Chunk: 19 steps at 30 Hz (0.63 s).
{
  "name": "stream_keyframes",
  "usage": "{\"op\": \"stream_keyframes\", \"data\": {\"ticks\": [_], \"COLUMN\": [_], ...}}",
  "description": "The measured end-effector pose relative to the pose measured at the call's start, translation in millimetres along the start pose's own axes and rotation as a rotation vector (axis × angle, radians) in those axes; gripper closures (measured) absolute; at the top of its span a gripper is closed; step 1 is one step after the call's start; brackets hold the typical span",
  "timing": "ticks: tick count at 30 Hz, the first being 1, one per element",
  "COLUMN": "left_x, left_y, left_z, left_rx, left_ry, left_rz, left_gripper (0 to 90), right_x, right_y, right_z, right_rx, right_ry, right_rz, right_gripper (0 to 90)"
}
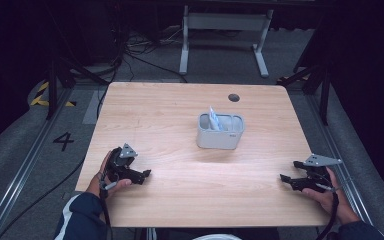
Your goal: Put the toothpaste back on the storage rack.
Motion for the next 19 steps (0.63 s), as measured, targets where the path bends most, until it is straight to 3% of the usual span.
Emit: {"op": "stream_keyframes", "data": {"ticks": [19], "left_x": [-1.0], "left_y": [-0.6], "left_z": [1.1], "left_rx": [0.001], "left_ry": [0.002], "left_rz": [0.006], "left_gripper": [0.0], "right_x": [0.0], "right_y": [-0.1], "right_z": [0.0], "right_rx": [0.000], "right_ry": [0.000], "right_rz": [-0.001], "right_gripper": [17.5]}}
Point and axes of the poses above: each handheld gripper's, and its own axes: x roughly backward along the jaws, z roughly out of its top, y roughly to its right, the point moved 4 cm from there along -x, roughly forward along the jaws, and after that the axes turned 2 degrees about -x, right-handed, at the moved point
